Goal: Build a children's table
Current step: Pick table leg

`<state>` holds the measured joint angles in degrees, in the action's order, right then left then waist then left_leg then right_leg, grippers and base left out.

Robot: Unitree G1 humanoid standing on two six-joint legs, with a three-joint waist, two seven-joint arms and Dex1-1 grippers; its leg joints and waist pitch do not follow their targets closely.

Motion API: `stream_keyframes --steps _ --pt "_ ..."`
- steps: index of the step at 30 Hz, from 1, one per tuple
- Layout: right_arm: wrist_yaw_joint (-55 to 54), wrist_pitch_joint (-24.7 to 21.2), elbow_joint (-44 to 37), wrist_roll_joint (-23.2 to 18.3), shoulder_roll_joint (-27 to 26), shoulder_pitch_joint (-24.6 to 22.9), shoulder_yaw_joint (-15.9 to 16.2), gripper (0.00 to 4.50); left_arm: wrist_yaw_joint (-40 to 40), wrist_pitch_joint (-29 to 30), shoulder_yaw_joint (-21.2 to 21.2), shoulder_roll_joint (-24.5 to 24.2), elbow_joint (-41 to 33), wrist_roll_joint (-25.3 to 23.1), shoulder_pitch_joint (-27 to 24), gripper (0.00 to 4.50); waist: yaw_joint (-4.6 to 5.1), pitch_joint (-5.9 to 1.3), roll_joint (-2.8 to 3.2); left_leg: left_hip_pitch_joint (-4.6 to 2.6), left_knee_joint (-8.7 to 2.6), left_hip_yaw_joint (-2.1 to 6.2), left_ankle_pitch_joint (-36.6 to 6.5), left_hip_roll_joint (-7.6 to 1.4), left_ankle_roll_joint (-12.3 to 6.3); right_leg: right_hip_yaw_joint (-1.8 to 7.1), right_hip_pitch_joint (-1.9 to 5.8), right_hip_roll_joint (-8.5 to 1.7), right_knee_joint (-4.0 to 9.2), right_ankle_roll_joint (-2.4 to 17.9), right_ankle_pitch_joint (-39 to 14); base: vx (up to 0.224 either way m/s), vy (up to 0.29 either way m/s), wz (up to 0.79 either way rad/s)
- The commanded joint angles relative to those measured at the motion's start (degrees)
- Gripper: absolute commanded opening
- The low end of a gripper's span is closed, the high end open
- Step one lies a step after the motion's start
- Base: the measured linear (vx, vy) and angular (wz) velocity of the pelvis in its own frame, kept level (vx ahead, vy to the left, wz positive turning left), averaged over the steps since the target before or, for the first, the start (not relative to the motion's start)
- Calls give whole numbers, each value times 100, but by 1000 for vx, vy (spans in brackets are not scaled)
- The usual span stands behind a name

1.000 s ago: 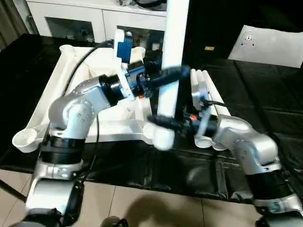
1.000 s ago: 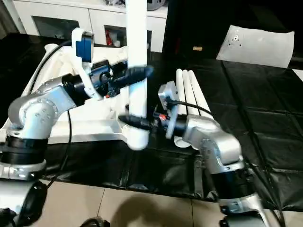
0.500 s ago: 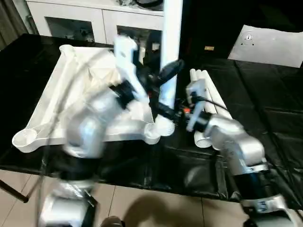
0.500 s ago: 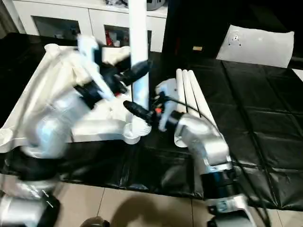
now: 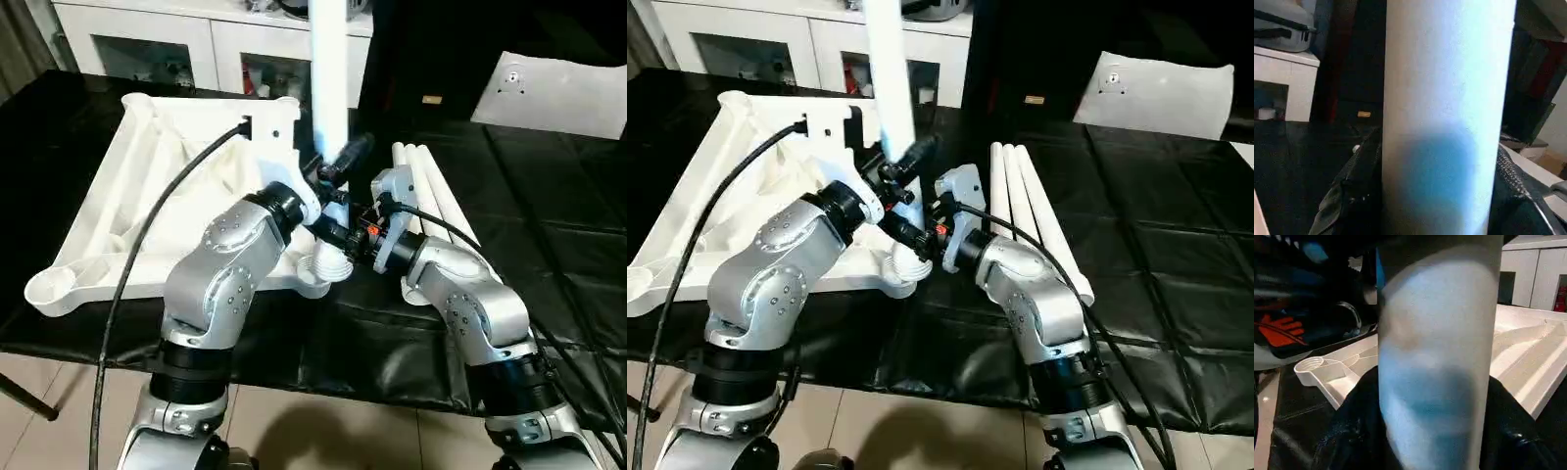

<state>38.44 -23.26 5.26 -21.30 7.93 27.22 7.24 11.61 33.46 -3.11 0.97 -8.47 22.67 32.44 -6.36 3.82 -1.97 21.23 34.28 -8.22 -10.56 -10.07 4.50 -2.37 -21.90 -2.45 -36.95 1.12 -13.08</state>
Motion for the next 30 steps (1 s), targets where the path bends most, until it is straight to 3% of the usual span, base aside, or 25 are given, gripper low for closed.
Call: stream_keyframes --steps 1,6,7,8,10,12,17,20,21,22,24,30 --pt "4 190 -111 25 -6 68 -32 188 -196 79 97 -7 74 -128 -24 190 8 -400 -25 -22 -348 12 -428 -255 -113 283 310 -505 468 890 -257 0 0 0" --pt "-98 129 -94 61 -14 92 -76 188 -185 138 169 -61 84 -101 43 190 6 -403 -30 -17 -345 11 -374 -250 -123 283 310 -505 459 888 -177 0 0 0" --pt "-84 78 -100 2 -19 99 -109 244 -168 148 190 -83 95 -84 67 190 6 -400 -30 -20 -346 11 -394 -250 -121 282 309 -506 464 891 -203 0 0 0" --pt "-69 47 -104 -41 -16 107 -137 258 -139 158 216 -112 112 -61 97 190 2 -404 -26 -22 -343 9 -394 -249 -120 283 309 -509 465 893 -203 0 0 0" --pt "-53 -1 -103 -119 -5 132 -211 258 -81 161 322 -191 197 -1 190 190 10 -400 -21 -23 -347 12 -432 -235 -114 280 310 -498 468 853 -264 0 0 0" --pt "102 -107 -166 -254 108 149 -292 300 138 247 511 -334 344 226 335 189 9 -401 -23 -25 -347 12 -411 -233 -101 282 312 -497 469 827 -269 0 0 0" --pt "473 -342 -285 -396 405 154 -313 336 489 423 771 -522 544 596 523 189 -8 -418 -1 -42 -331 9 -311 -231 -140 274 307 -484 433 962 47 0 0 0" --pt "771 -547 -368 -554 675 158 -326 355 936 644 964 -670 717 1006 716 189 -34 -423 -19 -48 -324 -1 -260 -217 -182 272 322 -487 422 1012 69 0 0 0" --pt "988 -730 -395 -682 860 187 -331 378 1387 832 1055 -796 830 1343 862 189 -38 -417 -30 -29 -325 0 -218 -219 -197 273 330 -497 420 1029 103 0 0 0" --pt "988 -730 -395 -682 860 187 -331 384 1387 832 1055 -796 830 1343 862 189 -39 -417 -42 -32 -323 -3 -219 -215 -215 270 327 -496 421 1043 61 0 0 0" --pt "1335 -966 -402 -806 1081 241 -267 385 2300 1003 936 -1037 832 1745 981 189 -32 -415 -57 -30 -322 -11 -227 -217 -228 272 325 -502 428 1071 -22 0 0 0" --pt "1663 -1192 -402 -1109 1132 376 -306 385 3346 1146 516 -1367 750 1901 1116 189 -30 -408 -60 -36 -333 -11 -279 -239 -245 268 315 -521 439 1062 -278 0 0 0"
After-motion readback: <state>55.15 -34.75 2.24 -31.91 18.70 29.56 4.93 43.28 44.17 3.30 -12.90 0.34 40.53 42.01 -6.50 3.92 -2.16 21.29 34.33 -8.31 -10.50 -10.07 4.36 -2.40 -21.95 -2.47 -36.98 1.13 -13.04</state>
